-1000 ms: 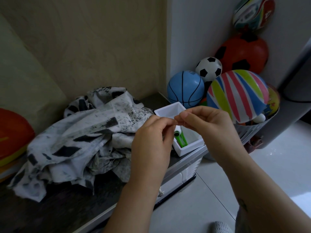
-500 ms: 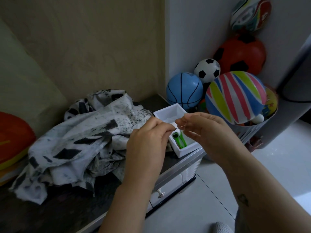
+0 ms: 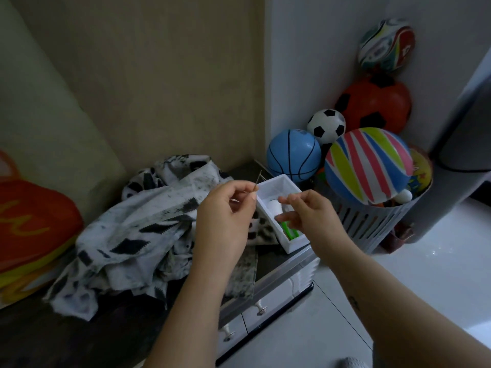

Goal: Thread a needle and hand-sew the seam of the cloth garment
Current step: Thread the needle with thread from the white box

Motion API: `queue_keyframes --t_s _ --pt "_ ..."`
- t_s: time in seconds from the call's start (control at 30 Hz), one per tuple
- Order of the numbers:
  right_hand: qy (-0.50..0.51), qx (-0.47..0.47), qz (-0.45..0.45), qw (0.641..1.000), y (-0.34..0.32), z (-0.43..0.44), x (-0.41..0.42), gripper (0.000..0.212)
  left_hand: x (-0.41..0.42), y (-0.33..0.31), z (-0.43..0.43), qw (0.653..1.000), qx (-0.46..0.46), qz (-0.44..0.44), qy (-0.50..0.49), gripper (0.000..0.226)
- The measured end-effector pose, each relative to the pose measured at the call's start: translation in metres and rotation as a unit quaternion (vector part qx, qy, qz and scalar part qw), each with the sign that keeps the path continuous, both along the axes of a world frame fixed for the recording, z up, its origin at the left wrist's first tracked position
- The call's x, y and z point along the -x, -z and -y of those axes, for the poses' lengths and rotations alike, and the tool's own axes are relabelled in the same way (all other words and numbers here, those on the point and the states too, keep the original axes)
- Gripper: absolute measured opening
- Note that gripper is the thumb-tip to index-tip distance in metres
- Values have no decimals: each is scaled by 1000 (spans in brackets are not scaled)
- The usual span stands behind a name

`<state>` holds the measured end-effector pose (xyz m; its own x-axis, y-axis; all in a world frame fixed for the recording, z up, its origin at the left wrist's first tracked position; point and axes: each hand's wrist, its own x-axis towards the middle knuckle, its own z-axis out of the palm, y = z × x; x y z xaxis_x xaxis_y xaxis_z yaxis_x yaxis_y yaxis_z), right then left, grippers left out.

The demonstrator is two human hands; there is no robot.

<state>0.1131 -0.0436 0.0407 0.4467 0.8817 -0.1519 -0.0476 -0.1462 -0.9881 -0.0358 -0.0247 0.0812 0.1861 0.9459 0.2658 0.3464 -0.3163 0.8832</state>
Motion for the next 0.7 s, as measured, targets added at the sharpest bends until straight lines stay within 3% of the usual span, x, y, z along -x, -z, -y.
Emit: queue_keyframes --t_s 0.3,0.43,0.57,0.7 --pt "35 -54 -140 988 -1 -35 18 13 28 -40 -4 994 -39 97 -40 22" --pt "64 -23 -46 997 -1 -36 25 14 49 -51 -3 983 -2 168 -78 14" --pt "106 2 75 992 -5 -29 28 15 73 -42 -12 945 75 280 -149 15" --pt "135 9 76 988 -7 -24 33 15 96 -28 -18 886 146 383 -216 15"
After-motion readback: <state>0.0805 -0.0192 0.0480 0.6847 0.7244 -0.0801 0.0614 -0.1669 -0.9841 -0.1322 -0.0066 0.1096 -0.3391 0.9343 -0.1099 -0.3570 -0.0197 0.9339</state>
